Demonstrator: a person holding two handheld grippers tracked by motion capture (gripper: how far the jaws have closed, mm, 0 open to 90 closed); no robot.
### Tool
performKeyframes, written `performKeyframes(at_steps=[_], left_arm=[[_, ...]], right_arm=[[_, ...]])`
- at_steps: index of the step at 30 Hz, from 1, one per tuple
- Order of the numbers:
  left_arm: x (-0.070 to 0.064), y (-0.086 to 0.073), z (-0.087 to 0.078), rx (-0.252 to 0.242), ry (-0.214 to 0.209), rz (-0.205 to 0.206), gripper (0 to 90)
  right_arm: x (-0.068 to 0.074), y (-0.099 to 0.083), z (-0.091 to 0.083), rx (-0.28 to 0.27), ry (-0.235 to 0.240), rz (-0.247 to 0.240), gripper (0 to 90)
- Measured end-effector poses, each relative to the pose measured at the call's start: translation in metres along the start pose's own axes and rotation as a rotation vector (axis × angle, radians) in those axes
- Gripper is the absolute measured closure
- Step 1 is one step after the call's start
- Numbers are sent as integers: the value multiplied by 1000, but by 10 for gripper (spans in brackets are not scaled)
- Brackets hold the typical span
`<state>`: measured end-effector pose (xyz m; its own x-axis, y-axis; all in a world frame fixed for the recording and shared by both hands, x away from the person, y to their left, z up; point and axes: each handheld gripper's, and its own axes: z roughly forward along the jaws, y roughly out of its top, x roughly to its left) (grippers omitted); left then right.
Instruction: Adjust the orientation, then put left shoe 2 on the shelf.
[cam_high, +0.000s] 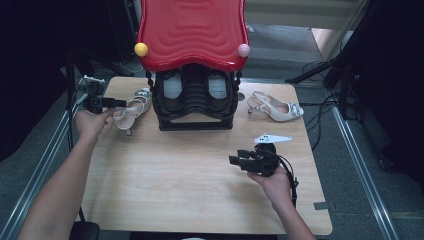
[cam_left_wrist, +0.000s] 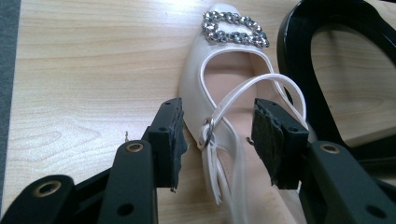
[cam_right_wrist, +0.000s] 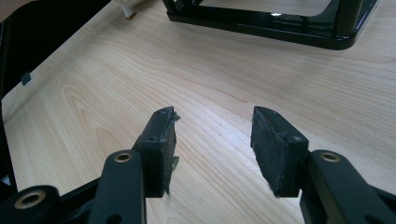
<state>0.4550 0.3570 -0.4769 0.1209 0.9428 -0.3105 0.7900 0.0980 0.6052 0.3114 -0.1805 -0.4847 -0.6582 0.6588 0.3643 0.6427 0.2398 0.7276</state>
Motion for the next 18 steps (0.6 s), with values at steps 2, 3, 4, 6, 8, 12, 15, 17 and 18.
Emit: performKeyframes(at_steps=[2,3,4,6,8,12,15,17,18], left_arm=[[0,-2,3,1,0,-5,543],[0,-3,5,6,1,-5,545],[0,-4,7,6,7,-5,546],[1,-7,11,19,16,6,549],[2,-10,14,18,16,4,550],[5,-13,15,-3,2,-17,558],[5,-15,18,-25,-3,-24,564],[5,-17,18,-36,-12,-32,586],[4,-18,18,-43,-18,-36,599]], right_arm=[[0,0,0,-2,1,1,513],[0,0,0,-1,-1,1,513],[0,0,0,-3,-1,1,513],[0,0,-1,-4,-1,1,512],[0,0,-1,-3,-2,2,512],[-1,0,-1,-6,-2,2,512],[0,0,-1,-3,-2,0,511],[0,0,0,0,-1,0,510],[0,0,0,-1,-2,-1,510]])
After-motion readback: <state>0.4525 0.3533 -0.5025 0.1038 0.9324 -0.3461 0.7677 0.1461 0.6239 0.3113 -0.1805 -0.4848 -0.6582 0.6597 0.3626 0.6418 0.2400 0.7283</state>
